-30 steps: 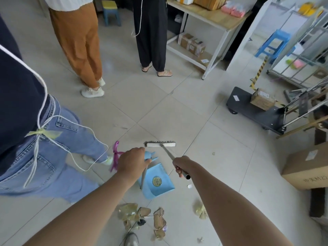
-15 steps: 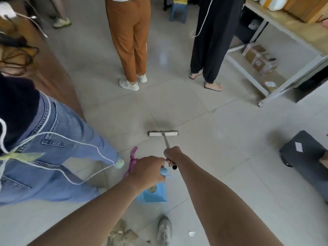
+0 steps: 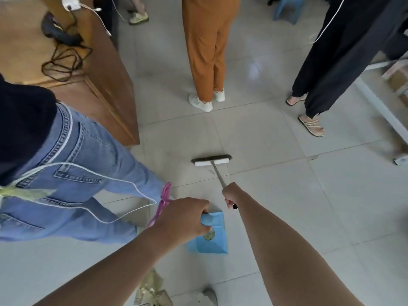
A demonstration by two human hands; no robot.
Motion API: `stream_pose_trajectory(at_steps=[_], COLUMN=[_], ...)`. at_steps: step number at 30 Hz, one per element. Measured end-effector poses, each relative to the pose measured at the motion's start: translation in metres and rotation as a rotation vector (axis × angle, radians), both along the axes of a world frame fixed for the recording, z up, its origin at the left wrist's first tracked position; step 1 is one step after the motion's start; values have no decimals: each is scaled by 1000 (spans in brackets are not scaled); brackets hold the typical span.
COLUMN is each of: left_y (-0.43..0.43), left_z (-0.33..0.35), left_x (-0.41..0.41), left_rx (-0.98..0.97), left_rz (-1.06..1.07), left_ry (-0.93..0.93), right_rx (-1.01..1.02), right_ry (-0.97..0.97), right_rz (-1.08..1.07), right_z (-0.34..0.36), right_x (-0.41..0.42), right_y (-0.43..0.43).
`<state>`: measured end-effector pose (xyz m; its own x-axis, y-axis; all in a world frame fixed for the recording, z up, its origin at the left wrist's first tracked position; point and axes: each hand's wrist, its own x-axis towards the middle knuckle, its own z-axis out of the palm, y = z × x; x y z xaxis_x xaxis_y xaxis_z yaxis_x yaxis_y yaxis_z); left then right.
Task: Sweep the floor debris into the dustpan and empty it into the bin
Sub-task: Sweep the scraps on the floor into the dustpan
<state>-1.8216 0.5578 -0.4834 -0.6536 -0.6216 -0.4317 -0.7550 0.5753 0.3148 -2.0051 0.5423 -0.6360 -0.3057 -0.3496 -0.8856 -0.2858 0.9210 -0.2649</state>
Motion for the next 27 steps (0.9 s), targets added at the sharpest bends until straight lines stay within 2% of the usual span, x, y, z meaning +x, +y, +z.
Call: stream_pose_trajectory(at_steps=[3, 8, 13, 18, 27], left_y=[10, 22, 42, 60, 90], left_z=[7, 15, 10, 2, -8], left_x=[1, 8, 36, 78, 171], left_rx=[38, 44, -73, -150, -193], left_rz=[19, 15, -15, -58, -184], left_ry=[-7, -10, 30, 82, 131], right_rx=[-66, 106, 132, 150, 244], right_ry=[5, 98, 153, 157, 112], right_rz=[-50, 60, 162, 94, -221], right_z=[-4, 6, 14, 17, 11], right_x=[-1, 2, 18, 52, 165], right_y=[31, 69, 125, 179, 273])
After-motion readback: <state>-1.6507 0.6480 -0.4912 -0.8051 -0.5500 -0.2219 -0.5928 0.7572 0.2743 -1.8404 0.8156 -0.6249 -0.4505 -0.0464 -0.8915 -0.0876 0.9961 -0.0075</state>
